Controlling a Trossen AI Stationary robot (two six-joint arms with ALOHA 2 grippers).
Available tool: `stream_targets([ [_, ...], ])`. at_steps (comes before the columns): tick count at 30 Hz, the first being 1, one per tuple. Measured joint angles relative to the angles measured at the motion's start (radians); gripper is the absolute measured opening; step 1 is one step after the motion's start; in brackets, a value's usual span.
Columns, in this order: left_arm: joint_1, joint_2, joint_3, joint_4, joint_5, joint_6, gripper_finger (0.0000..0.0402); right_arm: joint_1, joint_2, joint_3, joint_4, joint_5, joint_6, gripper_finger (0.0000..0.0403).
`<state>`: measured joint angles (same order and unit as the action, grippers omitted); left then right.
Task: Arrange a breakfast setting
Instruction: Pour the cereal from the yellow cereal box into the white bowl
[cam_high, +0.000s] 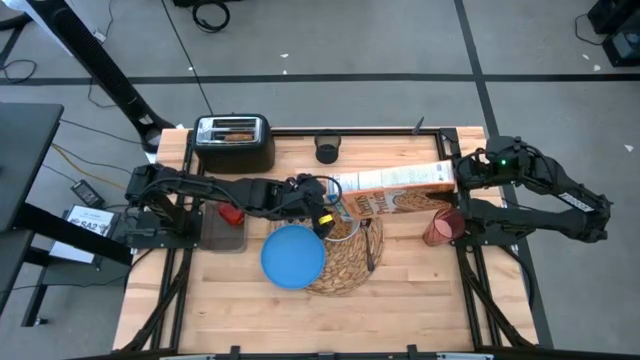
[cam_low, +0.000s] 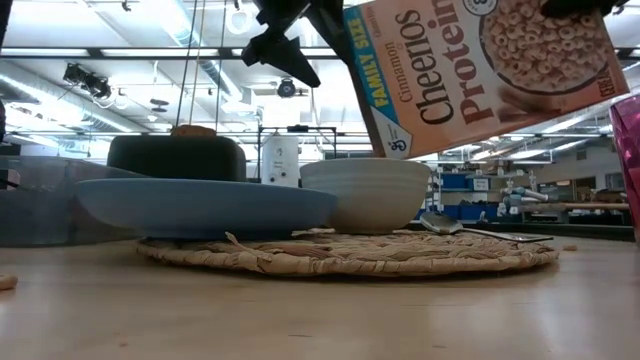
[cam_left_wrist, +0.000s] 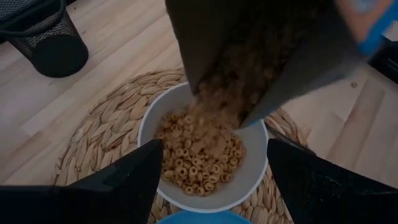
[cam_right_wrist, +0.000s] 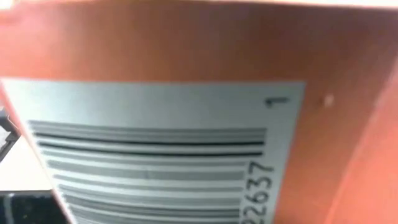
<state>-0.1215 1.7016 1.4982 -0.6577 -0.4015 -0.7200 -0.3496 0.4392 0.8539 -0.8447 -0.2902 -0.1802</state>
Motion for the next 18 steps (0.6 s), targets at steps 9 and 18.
stream_targets([
  [9, 0.000, -0.041, 0.000, -0.006, -0.001, -0.001, 0.0295, 0.000, -0.001, 0.000, 0.003, -0.012, 0.003, 0.0270],
  [18, -0.001, -0.073, 0.000, -0.003, -0.001, -0.002, 0.0295, 0.000, -0.013, -0.006, -0.010, -0.025, 0.003, 0.0270],
])
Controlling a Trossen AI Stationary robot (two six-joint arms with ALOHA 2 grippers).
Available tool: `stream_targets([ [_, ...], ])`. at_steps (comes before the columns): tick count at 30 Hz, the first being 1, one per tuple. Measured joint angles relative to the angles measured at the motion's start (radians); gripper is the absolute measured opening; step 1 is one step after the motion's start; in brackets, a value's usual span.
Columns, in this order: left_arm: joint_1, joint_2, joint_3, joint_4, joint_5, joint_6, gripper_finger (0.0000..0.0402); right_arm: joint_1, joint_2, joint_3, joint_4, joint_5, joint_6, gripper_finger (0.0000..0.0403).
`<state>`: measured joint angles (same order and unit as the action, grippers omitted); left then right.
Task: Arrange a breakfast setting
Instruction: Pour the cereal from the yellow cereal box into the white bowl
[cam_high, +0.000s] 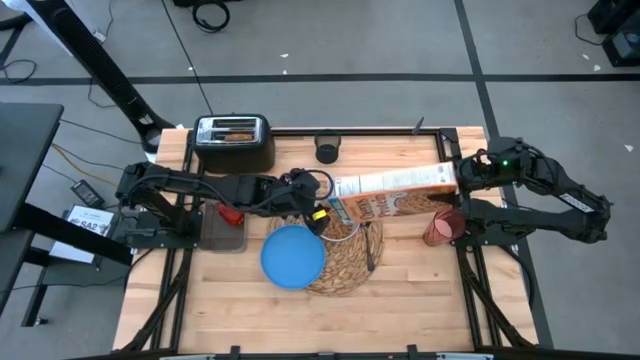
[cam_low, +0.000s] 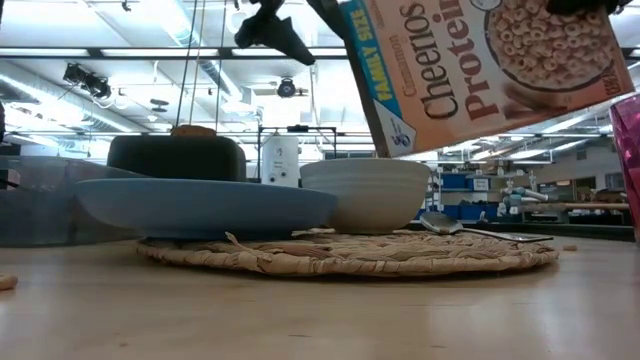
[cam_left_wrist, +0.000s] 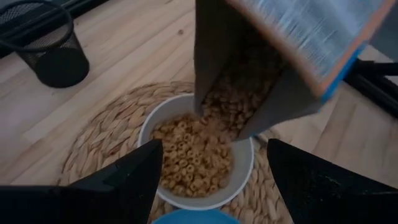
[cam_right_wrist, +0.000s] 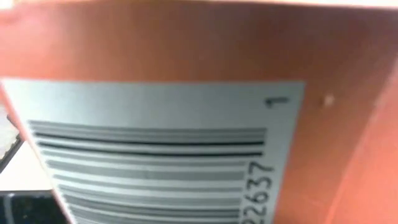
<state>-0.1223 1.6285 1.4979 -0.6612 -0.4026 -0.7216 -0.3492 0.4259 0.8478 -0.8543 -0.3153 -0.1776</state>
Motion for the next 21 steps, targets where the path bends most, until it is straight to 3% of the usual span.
stream_targets([
  [21, 0.000, -0.003, 0.000, 0.007, 0.000, -0.023, 0.0295, 0.000, 0.010, 0.010, 0.007, -0.001, -0.006, 0.0270],
])
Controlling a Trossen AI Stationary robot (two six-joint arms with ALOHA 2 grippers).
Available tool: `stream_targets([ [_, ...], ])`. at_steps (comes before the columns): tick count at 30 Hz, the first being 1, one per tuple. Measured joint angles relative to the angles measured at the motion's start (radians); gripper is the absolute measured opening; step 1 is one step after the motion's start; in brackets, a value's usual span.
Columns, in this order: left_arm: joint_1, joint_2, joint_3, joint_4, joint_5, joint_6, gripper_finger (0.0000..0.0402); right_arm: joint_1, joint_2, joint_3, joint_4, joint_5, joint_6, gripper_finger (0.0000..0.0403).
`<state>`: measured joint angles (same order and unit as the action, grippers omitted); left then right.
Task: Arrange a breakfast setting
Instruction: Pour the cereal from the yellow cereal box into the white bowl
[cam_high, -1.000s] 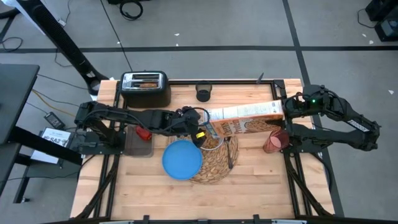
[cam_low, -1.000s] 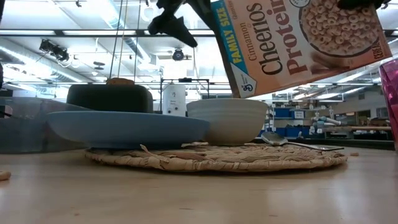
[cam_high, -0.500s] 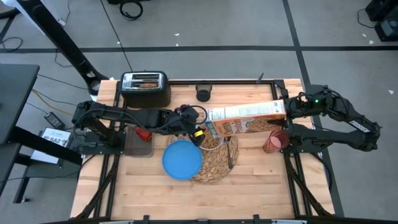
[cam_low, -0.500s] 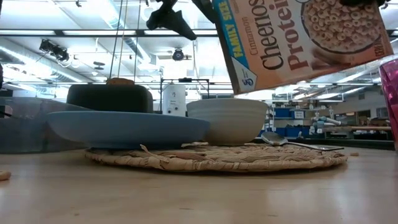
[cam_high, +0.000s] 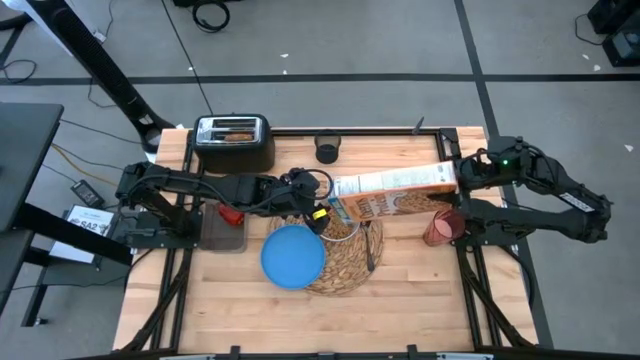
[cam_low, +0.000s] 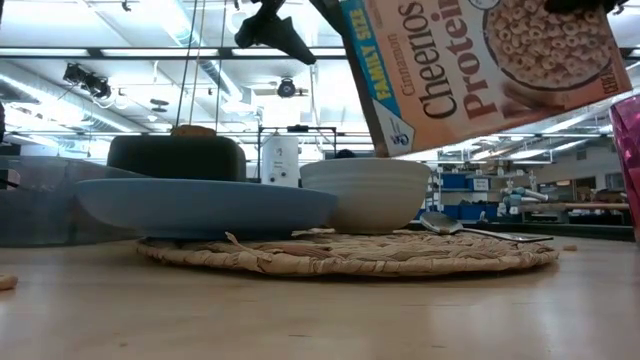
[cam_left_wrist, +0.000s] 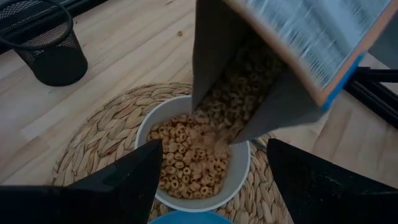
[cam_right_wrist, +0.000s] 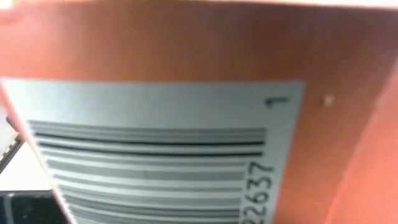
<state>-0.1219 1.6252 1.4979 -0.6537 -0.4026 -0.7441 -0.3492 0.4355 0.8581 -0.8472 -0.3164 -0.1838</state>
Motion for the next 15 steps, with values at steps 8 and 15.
stream_targets([
  [8, 0.000, -0.047, 0.000, 0.020, 0.000, 0.005, 0.0295, 0.000, -0.022, 0.000, 0.007, -0.019, 0.024, 0.0270],
  [15, 0.001, -0.100, 0.000, 0.057, -0.015, 0.029, 0.0295, 0.000, -0.090, 0.000, -0.002, -0.018, 0.079, 0.0270],
])
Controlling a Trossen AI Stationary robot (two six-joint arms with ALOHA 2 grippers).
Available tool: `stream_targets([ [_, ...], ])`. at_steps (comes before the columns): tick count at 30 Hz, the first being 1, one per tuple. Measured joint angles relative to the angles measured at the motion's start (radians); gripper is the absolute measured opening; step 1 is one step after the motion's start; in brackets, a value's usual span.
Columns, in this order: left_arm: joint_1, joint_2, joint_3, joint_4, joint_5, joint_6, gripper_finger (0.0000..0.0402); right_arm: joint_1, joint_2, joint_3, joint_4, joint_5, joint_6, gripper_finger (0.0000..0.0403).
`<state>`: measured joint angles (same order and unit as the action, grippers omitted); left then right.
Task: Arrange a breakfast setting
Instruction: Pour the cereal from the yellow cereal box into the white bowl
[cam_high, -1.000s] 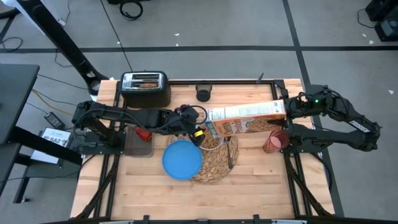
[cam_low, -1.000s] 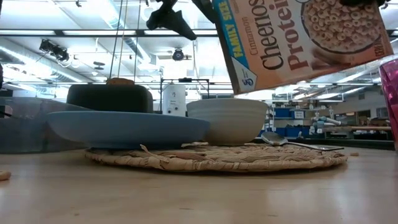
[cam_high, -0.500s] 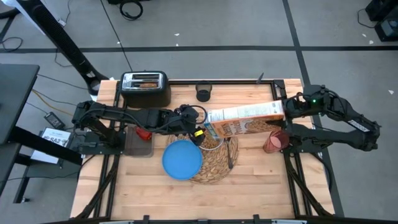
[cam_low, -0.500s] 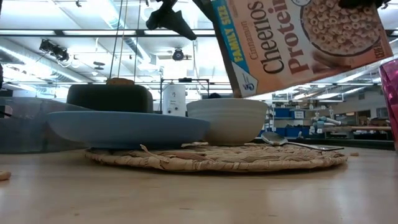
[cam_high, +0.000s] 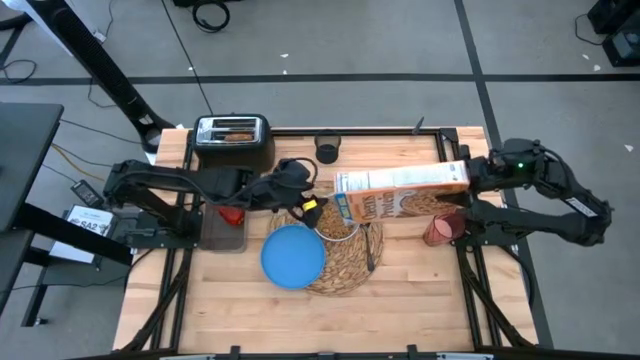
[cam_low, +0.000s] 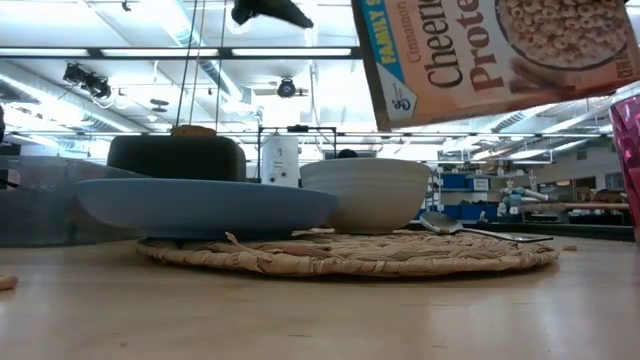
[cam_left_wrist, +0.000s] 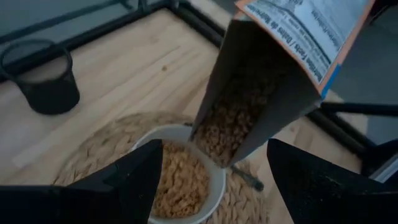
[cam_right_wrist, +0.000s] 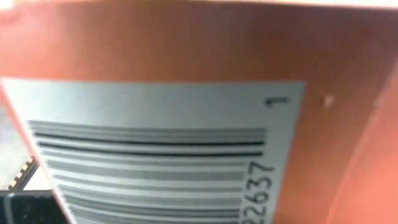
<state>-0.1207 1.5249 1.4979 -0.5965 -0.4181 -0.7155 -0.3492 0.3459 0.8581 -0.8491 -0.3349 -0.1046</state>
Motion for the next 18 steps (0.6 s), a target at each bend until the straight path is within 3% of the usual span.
stream_targets([
  [13, 0.037, -0.072, 0.000, 0.272, -0.025, 0.149, 0.0295, 0.000, -0.059, 0.000, 0.022, 0.027, 0.050, 0.0270],
  [18, 0.048, -0.097, 0.001, 0.279, -0.023, 0.159, 0.0295, 0.000, -0.059, 0.003, 0.041, 0.027, 0.061, 0.0270],
])
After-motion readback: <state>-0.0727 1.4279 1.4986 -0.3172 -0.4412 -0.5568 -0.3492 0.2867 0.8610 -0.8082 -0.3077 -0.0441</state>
